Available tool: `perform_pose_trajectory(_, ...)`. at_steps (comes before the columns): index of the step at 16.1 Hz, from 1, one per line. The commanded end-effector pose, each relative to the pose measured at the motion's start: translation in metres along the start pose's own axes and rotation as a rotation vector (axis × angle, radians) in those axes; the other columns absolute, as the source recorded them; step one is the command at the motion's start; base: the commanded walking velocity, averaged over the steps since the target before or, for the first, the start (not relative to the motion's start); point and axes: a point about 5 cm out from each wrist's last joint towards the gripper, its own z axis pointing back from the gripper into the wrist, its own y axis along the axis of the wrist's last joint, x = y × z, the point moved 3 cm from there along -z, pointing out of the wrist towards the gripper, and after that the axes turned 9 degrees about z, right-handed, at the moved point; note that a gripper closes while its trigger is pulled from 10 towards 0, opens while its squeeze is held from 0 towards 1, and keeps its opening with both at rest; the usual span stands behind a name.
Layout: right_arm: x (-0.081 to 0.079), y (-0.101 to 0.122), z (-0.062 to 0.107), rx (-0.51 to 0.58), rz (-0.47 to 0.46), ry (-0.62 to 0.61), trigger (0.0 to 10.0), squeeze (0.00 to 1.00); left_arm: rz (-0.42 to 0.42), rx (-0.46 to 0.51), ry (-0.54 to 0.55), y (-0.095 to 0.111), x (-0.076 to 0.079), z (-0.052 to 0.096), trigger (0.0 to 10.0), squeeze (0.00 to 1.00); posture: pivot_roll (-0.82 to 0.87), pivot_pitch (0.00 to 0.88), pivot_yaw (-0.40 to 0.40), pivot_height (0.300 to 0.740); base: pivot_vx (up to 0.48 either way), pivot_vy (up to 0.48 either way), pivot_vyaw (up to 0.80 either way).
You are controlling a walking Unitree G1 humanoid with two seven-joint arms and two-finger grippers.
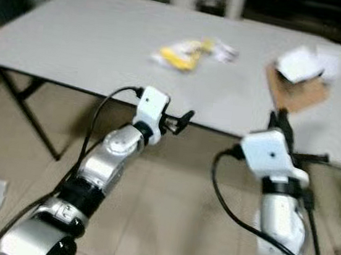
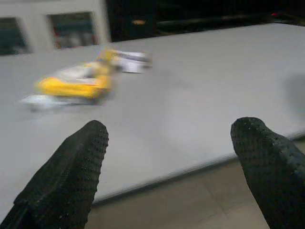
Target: Picking trash to rubbish bin
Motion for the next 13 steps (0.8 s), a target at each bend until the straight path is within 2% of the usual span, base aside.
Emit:
perform_pose_trajectory(1,-0.0027,0.0032,0.0021,0.009,-0.012,0.009,10.0,0.0,0.001,-0.018,0.044,-0.0057,-0.0145,0.0059,10.0,0.0,0.1,0.079,-0.024,0.74,0.472,0.0,0.0)
perform_pose_trajectory(13,-0.0056,0.0066,0.0004,0.028,-0.004,0.016,10.0,0.0,-0.007,-0.021,0.051,-0.0064,-0.0163,0.0069,10.0,0.0,0.1,0.086,-0.026,0.74,0.479,0.0,0.0)
